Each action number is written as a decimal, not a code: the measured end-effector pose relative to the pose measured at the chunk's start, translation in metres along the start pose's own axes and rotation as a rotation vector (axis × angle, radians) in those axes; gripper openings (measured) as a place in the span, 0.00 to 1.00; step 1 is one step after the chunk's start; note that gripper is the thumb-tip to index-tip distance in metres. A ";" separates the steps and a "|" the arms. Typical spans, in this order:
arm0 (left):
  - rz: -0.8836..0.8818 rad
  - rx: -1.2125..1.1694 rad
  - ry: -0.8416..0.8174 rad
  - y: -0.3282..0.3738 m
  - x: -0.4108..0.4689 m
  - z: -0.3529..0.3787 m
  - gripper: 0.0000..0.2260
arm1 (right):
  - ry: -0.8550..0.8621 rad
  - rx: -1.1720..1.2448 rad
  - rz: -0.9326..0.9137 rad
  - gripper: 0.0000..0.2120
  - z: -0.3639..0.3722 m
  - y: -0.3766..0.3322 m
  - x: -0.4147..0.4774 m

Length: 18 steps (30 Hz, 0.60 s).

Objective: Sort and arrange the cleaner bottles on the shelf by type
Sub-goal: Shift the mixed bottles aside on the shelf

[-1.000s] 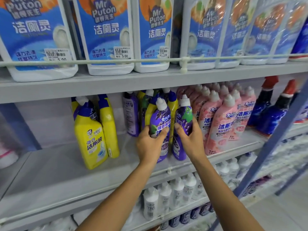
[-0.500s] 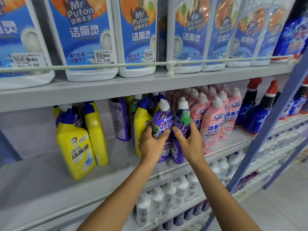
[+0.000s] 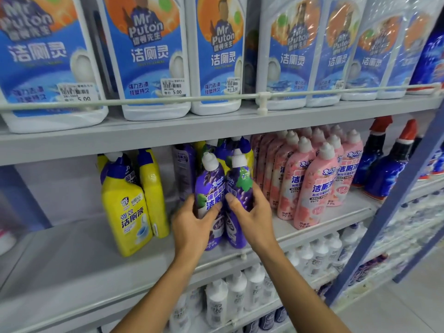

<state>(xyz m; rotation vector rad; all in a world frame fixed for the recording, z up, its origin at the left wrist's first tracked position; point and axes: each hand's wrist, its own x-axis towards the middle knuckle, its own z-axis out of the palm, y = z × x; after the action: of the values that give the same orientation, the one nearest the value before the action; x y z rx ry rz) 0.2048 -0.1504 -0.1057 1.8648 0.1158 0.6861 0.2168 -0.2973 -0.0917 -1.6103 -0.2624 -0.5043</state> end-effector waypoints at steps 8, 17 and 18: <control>0.018 0.128 0.225 -0.018 0.011 -0.042 0.17 | 0.002 0.079 0.033 0.23 0.069 0.003 -0.006; 0.002 0.194 0.237 -0.027 0.030 -0.051 0.17 | 0.047 0.181 0.054 0.22 0.103 0.005 -0.007; -0.003 0.197 0.236 -0.028 0.031 -0.052 0.16 | 0.058 0.177 0.051 0.21 0.108 0.004 -0.008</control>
<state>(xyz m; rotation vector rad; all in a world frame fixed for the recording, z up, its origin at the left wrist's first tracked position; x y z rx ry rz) 0.2106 -0.0838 -0.1049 1.9628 0.3499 0.9192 0.2289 -0.1907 -0.1030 -1.4250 -0.2152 -0.4746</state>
